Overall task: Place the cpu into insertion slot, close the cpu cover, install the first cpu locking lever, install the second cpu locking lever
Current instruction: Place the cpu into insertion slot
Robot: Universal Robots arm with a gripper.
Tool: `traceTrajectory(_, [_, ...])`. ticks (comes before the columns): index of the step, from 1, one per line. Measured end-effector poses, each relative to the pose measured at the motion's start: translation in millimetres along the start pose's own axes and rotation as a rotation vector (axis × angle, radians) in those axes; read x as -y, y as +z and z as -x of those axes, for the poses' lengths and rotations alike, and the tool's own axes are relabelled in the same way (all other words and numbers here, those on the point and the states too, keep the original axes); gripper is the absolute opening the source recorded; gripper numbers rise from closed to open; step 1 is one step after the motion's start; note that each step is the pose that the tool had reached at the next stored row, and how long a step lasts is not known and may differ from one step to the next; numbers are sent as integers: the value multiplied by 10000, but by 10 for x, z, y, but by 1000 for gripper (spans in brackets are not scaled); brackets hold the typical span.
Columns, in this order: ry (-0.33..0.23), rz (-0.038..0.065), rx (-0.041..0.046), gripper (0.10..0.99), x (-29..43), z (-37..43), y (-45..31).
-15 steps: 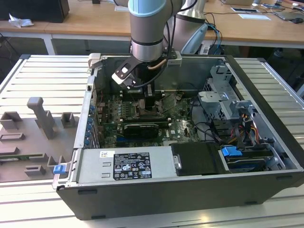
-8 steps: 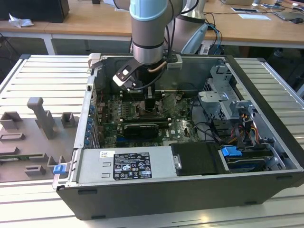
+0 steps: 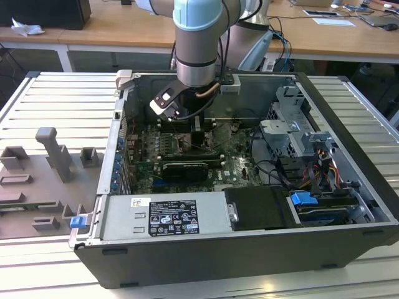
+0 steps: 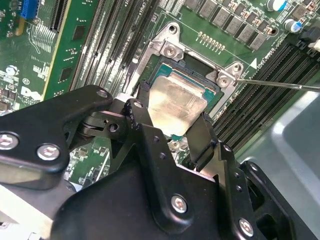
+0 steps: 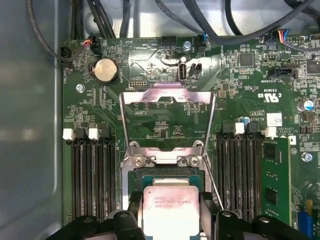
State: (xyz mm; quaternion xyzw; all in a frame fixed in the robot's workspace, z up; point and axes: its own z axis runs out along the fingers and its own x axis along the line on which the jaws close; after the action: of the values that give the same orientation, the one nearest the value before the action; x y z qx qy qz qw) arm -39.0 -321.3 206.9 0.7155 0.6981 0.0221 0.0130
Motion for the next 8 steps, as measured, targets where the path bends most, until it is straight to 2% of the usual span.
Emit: traceTrajectory(8, [-4,-5,17,541,4,-20,76])
